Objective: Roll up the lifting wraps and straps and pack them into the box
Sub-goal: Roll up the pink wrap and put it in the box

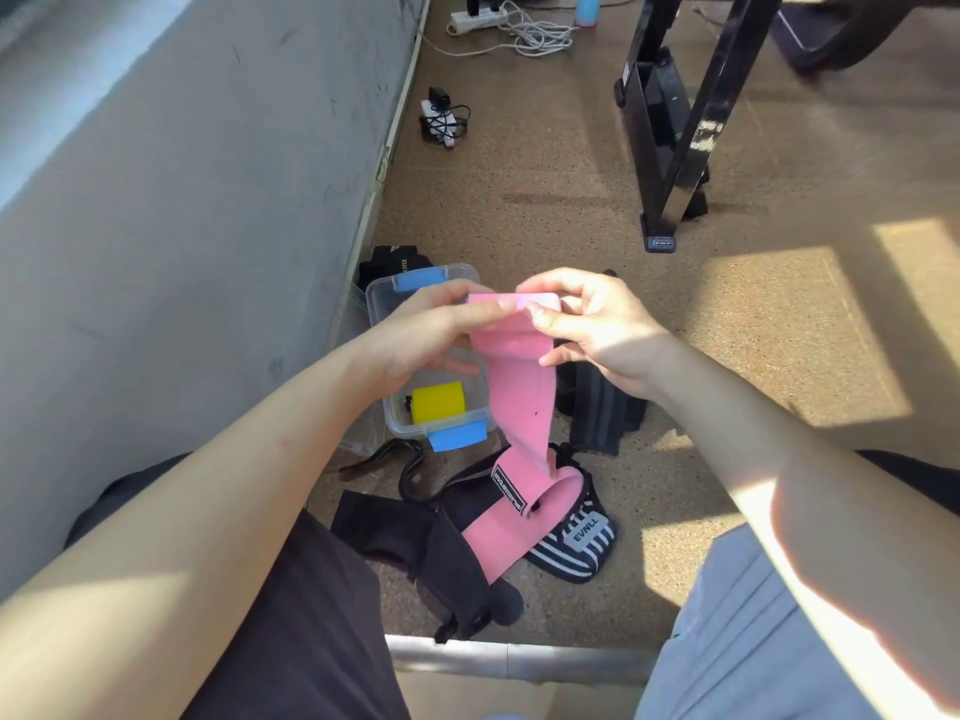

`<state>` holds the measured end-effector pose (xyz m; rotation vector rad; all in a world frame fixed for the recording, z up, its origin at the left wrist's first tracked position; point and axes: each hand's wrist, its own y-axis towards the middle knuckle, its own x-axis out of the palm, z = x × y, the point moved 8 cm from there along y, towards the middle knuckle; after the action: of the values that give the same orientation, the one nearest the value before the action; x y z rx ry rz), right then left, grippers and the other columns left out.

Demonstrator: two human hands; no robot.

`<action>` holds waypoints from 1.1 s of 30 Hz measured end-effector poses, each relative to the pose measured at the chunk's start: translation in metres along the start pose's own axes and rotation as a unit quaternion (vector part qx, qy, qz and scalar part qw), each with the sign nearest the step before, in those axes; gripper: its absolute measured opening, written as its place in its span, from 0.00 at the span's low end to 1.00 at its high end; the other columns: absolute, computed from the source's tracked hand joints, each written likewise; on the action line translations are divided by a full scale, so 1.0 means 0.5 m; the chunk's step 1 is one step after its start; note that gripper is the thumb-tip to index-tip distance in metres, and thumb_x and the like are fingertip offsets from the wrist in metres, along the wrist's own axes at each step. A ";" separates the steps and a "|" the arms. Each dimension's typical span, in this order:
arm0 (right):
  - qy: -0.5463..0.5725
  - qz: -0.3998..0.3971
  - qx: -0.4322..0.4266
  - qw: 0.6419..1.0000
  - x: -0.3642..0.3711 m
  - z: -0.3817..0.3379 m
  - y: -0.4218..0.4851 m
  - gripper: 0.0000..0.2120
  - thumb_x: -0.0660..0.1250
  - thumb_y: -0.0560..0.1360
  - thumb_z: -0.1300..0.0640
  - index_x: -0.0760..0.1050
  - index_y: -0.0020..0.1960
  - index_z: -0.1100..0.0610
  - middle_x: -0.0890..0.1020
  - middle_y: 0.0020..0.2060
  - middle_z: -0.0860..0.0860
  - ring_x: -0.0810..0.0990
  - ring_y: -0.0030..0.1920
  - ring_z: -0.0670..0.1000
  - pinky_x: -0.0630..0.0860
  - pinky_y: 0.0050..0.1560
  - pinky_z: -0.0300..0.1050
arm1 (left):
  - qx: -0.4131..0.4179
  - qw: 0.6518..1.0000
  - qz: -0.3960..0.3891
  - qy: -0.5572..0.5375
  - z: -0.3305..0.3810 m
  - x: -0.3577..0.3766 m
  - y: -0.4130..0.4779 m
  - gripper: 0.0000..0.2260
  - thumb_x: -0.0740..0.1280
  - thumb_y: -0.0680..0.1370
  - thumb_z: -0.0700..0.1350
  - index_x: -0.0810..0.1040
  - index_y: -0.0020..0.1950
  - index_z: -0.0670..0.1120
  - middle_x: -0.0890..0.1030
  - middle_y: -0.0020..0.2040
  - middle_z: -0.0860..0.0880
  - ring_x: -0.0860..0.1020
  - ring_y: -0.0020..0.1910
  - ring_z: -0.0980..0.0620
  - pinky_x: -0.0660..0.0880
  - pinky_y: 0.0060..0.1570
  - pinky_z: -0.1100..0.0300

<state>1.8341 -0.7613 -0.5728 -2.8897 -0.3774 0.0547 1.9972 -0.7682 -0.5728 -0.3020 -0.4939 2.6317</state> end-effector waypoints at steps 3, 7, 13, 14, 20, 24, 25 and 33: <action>-0.003 0.003 -0.019 1.000 0.001 -0.003 0.000 0.11 0.71 0.78 0.65 0.80 0.59 0.55 0.81 0.48 0.53 0.80 0.41 0.47 0.83 0.41 0.44 | -0.001 1.000 0.004 0.003 -0.001 -0.002 0.004 0.15 0.68 0.81 0.54 0.80 0.62 0.47 0.84 0.58 0.46 0.83 0.59 0.49 0.83 0.55 0.48; -0.020 0.011 -0.036 0.999 -0.001 -0.008 0.000 0.16 0.72 0.77 0.67 0.77 0.62 0.54 0.80 0.54 0.53 0.82 0.43 0.49 0.84 0.41 0.45 | 0.026 0.999 0.014 0.022 0.003 -0.004 0.008 0.13 0.70 0.81 0.47 0.78 0.62 0.43 0.83 0.57 0.44 0.84 0.55 0.48 0.84 0.47 0.54; -0.017 -0.001 0.056 0.998 -0.005 0.019 0.003 0.20 0.71 0.78 0.49 0.76 0.68 0.56 0.79 0.65 0.55 0.82 0.61 0.53 0.85 0.44 0.51 | 0.071 0.997 0.034 0.024 0.019 -0.011 0.004 0.09 0.74 0.78 0.40 0.77 0.55 0.45 0.83 0.46 0.49 0.83 0.44 0.55 0.79 0.35 0.60; -0.011 -0.002 0.072 0.997 -0.004 0.025 0.004 0.24 0.69 0.79 0.44 0.76 0.69 0.55 0.79 0.66 0.55 0.80 0.64 0.56 0.85 0.44 0.52 | 0.081 0.996 0.043 0.023 0.023 -0.014 0.003 0.09 0.74 0.78 0.40 0.77 0.55 0.46 0.82 0.45 0.48 0.82 0.42 0.56 0.78 0.34 0.61; -0.001 0.014 0.040 0.999 0.004 0.003 0.001 0.15 0.63 0.82 0.43 0.78 0.61 0.51 0.83 0.59 0.50 0.81 0.61 0.54 0.83 0.39 0.47 | 0.149 0.986 0.073 0.016 0.041 -0.021 -0.005 0.10 0.74 0.77 0.37 0.77 0.54 0.46 0.81 0.50 0.42 0.81 0.41 0.56 0.76 0.32 0.63; -0.009 0.008 0.015 1.000 0.004 -0.005 0.000 0.11 0.67 0.81 0.47 0.81 0.57 0.53 0.82 0.60 0.56 0.81 0.62 0.57 0.82 0.39 0.47 | 0.180 0.981 0.067 0.028 0.045 -0.019 -0.005 0.11 0.74 0.77 0.36 0.76 0.55 0.45 0.82 0.56 0.37 0.80 0.42 0.55 0.77 0.34 0.62; -0.009 -0.001 0.012 1.000 0.006 -0.008 -0.003 0.08 0.67 0.81 0.49 0.81 0.52 0.52 0.81 0.58 0.57 0.81 0.61 0.57 0.82 0.38 0.48 | 0.181 0.981 0.064 0.030 0.045 -0.019 -0.004 0.11 0.74 0.77 0.36 0.76 0.56 0.45 0.81 0.57 0.37 0.80 0.43 0.54 0.78 0.35 0.61; 0.037 -0.005 -0.023 0.999 -0.008 -0.011 0.002 0.13 0.70 0.79 0.63 0.79 0.62 0.54 0.80 0.51 0.52 0.79 0.49 0.47 0.82 0.42 0.47 | 0.004 0.999 -0.023 -0.026 -0.007 0.010 0.006 0.22 0.65 0.77 0.66 0.80 0.65 0.56 0.84 0.59 0.48 0.84 0.52 0.48 0.80 0.42 0.56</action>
<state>1.8309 -0.7642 -0.5677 -2.9248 -0.3840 -0.0625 1.9924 -0.7675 -0.5776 -0.2169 -0.5007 2.6023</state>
